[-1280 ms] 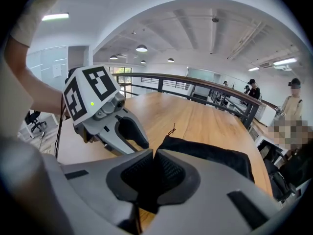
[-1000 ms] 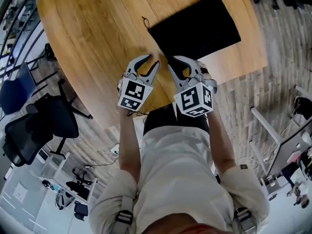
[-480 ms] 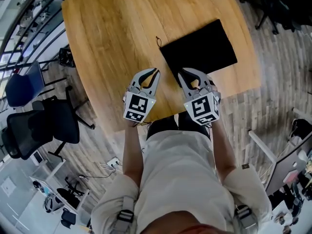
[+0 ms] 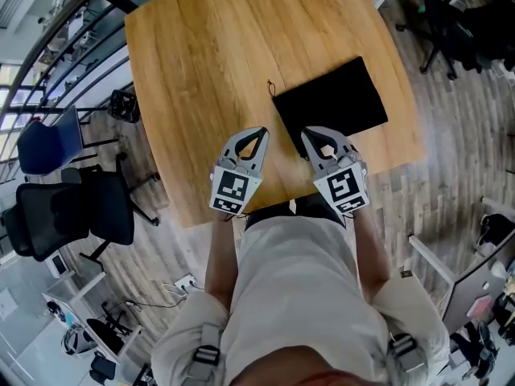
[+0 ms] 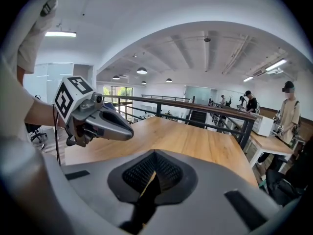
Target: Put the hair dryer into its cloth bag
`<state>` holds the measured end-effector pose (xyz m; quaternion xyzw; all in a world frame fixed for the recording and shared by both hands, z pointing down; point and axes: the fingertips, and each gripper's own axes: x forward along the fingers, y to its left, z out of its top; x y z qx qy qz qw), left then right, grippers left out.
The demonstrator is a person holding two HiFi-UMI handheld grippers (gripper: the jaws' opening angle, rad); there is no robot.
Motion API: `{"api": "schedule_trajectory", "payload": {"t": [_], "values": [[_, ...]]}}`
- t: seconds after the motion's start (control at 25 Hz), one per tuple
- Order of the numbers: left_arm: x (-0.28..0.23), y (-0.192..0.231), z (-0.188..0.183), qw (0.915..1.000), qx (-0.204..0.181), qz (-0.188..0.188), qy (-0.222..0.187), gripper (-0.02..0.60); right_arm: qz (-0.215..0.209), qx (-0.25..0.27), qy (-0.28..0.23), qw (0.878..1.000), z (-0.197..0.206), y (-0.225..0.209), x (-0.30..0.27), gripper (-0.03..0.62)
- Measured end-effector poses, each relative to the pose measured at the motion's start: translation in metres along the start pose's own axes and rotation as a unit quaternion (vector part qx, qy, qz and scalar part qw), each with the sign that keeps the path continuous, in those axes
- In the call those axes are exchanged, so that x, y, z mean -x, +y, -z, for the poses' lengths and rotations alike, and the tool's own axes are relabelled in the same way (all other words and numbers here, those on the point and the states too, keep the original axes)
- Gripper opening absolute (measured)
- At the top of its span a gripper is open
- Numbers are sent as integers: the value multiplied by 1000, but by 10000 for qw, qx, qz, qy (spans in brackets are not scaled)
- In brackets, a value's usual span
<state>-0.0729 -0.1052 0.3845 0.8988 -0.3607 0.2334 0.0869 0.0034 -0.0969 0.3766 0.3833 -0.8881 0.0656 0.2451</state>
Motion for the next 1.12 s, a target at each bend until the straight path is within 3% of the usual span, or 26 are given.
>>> {"api": "schedule_trajectory", "payload": {"t": [0.32, 1.12], "values": [[12, -11, 1, 10000, -73, 49, 11, 19, -27, -57, 241, 9997, 15, 11, 12, 20], [12, -14, 7, 9997, -80, 235, -10, 19, 102, -70, 270, 9996, 15, 13, 14, 20]]}}
